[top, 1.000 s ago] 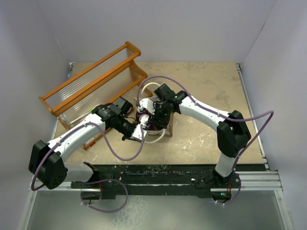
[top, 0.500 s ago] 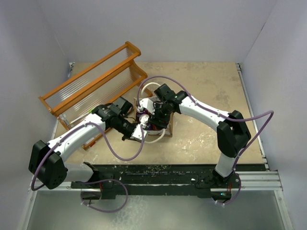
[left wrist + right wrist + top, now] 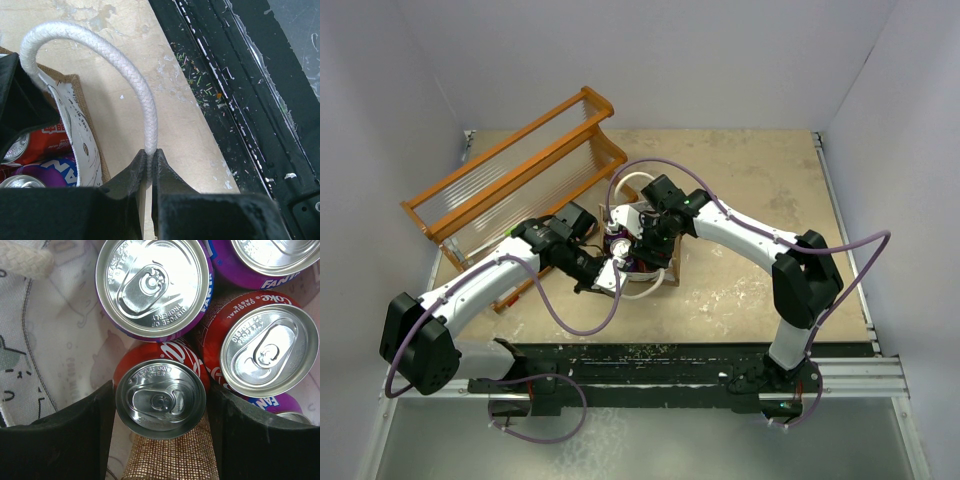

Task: Place the beverage into the canvas bag

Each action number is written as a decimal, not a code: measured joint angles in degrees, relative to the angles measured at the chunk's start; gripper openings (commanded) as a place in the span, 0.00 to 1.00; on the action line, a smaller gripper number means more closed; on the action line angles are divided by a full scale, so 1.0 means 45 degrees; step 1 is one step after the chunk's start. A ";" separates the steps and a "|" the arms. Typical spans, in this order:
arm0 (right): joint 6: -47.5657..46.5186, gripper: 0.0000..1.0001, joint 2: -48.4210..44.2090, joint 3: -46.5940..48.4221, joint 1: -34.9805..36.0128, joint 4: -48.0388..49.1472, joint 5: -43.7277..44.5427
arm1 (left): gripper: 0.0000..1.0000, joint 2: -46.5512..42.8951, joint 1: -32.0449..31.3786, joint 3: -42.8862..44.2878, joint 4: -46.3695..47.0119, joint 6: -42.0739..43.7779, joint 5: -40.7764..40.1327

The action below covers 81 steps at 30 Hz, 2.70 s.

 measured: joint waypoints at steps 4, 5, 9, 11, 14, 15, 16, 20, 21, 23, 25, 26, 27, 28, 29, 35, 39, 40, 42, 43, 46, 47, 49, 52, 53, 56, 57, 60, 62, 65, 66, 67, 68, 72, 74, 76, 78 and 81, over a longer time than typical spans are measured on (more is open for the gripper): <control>-0.0005 0.67 0.0000 0.0000 0.0000 -0.0005 0.0000 | 0.02 -0.0019 0.0000 0.0000 0.0000 0.0000 0.0005; -0.0005 0.67 0.0000 0.0000 -0.0005 -0.0005 -0.0005 | 0.02 -0.0029 0.0000 0.0000 0.0000 0.0000 0.0000; -0.0005 0.67 0.0000 0.0000 0.0000 0.0000 -0.0039 | 0.02 -0.0049 0.0000 0.0000 0.0000 0.0000 0.0000; -0.0005 0.67 0.0000 0.0000 -0.0005 0.0000 -0.0044 | 0.02 -0.0053 0.0000 0.0000 0.0000 0.0005 0.0000; 0.0000 0.67 0.0000 0.0000 0.0000 0.0005 -0.0049 | 0.02 -0.0053 0.0000 0.0000 0.0000 0.0000 -0.0005; 0.0000 0.67 0.0000 0.0000 0.0000 0.0005 -0.0053 | 0.02 -0.0053 0.0000 0.0000 0.0000 0.0005 -0.0005; 0.0000 0.67 0.0000 0.0000 0.0000 0.0005 -0.0053 | 0.02 -0.0053 0.0000 0.0000 0.0000 0.0000 -0.0005; 0.0005 0.67 0.0000 0.0000 0.0000 0.0005 -0.0063 | 0.02 -0.0053 0.0000 -0.0005 0.0015 0.0005 -0.0015; 0.0005 0.67 -0.0005 0.0000 -0.0005 0.0010 -0.0068 | 0.02 -0.0053 0.0000 -0.0005 0.0015 0.0005 -0.0015; 0.0010 0.67 -0.0010 -0.0005 -0.0005 0.0010 -0.0087 | 0.02 -0.0053 0.0000 -0.0005 0.0015 0.0005 -0.0015; 0.0015 0.67 -0.0015 -0.0010 0.0000 0.0015 -0.0097 | 0.02 -0.0053 0.0000 -0.0005 0.0015 0.0005 -0.0015; 0.0015 0.68 -0.0019 -0.0015 0.0000 0.0024 -0.0107 | 0.02 -0.0053 0.0000 -0.0005 0.0015 0.0005 -0.0019; 0.0029 0.68 -0.0019 -0.0024 0.0000 0.0034 -0.0107 | 0.02 -0.0053 0.0000 -0.0005 0.0015 0.0005 -0.0024; 0.0039 0.69 -0.0024 -0.0029 0.0000 0.0049 -0.0112 | 0.02 -0.0053 0.0000 -0.0005 0.0019 0.0005 -0.0029; 0.0053 0.70 -0.0024 -0.0039 -0.0005 0.0063 -0.0121 | 0.02 -0.0053 0.0000 -0.0005 0.0019 0.0005 -0.0034; 0.0121 0.78 -0.0044 -0.0087 -0.0005 0.0151 -0.0291 | 0.02 -0.0053 0.0000 -0.0010 0.0034 0.0005 -0.0039; 0.0136 0.79 -0.0049 -0.0092 -0.0005 0.0228 -0.0389 | 0.02 -0.0053 0.0000 -0.0053 0.0049 0.0005 -0.0044; 0.0141 0.79 -0.0049 -0.0092 -0.0005 0.0238 -0.0393 | 0.02 -0.0053 0.0000 -0.0053 0.0053 0.0005 -0.0044; 0.0146 0.80 -0.0049 -0.0092 -0.0005 0.0248 -0.0398 | 0.02 -0.0053 0.0000 -0.0053 0.0053 0.0005 -0.0044; 0.0146 0.80 -0.0049 -0.0092 -0.0005 0.0248 -0.0398 | 0.02 -0.0053 0.0000 -0.0053 0.0053 0.0005 -0.0049; 0.0146 0.80 -0.0049 -0.0092 -0.0005 0.0253 -0.0413 | 0.02 -0.0053 0.0000 -0.0053 0.0053 0.0005 -0.0053; 0.0146 0.80 -0.0049 -0.0092 -0.0005 0.0257 -0.0423 | 0.02 -0.0053 0.0000 -0.0053 0.0053 0.0005 -0.0053; 0.0146 0.78 -0.0053 -0.0092 -0.0005 0.0253 -0.0432 | 0.02 -0.0053 0.0000 -0.0053 0.0053 0.0005 -0.0058; 0.0136 0.75 -0.0097 -0.0092 -0.0005 0.0253 -0.0442 | 0.02 -0.0053 0.0000 -0.0053 0.0053 0.0000 -0.0083; 0.0141 0.74 -0.0121 -0.0092 -0.0005 0.0248 -0.0442 | 0.02 -0.0053 0.0000 -0.0053 0.0053 0.0005 -0.0087; 0.0136 0.73 -0.0160 -0.0092 -0.0005 0.0233 -0.0466 | 0.02 -0.0053 0.0000 -0.0053 0.0053 0.0000 -0.0092; 0.0131 0.72 -0.0170 -0.0092 -0.0005 0.0223 -0.0486 | 0.02 -0.0053 0.0000 -0.0053 0.0053 0.0000 -0.0092; 0.0117 0.72 -0.0204 -0.0092 -0.0005 0.0189 -0.0525 | 0.02 -0.0053 0.0000 -0.0053 0.0053 0.0000 -0.0097; 0.0102 0.72 -0.0214 -0.0092 -0.0005 0.0165 -0.0534 | 0.02 -0.0053 0.0000 -0.0053 0.0053 0.0000 -0.0097; 0.0092 0.72 -0.0219 -0.0092 -0.0005 0.0151 -0.0539 | 0.02 -0.0058 0.0000 -0.0053 0.0053 0.0000 -0.0097; 0.0092 0.71 -0.0223 -0.0092 -0.0005 0.0146 -0.0544 | 0.02 -0.0058 0.0000 -0.0053 0.0053 0.0005 -0.0097; 0.0087 0.71 -0.0238 -0.0092 -0.0005 0.0136 -0.0554 | 0.02 -0.0058 0.0000 -0.0053 0.0053 0.0000 -0.0097; 0.0078 0.71 -0.0262 -0.0092 -0.0005 0.0112 -0.0583 | 0.02 -0.0063 0.0000 -0.0053 0.0053 0.0000 -0.0097; 0.0010 0.71 -0.0437 -0.0092 -0.0015 -0.0073 -0.0695 | 0.02 -0.0083 0.0000 -0.0053 0.0053 0.0000 -0.0102; 0.0005 0.71 -0.0622 -0.0092 -0.0015 -0.0214 -0.0729 | 0.02 -0.0097 0.0000 -0.0053 0.0049 0.0000 -0.0102; 0.0005 0.71 -0.0831 -0.0087 -0.0015 -0.0340 -0.0729 | 0.01 -0.0107 0.0000 -0.0053 0.0049 0.0000 -0.0102; 0.0015 0.70 -0.0996 -0.0063 -0.0015 -0.0437 -0.0724 | 0.01 -0.0112 0.0000 -0.0053 0.0044 0.0000 -0.0102; 0.0015 0.69 -0.1175 0.0000 -0.0015 -0.0529 -0.0719 | 0.01 -0.0126 0.0000 -0.0053 0.0044 0.0000 -0.0102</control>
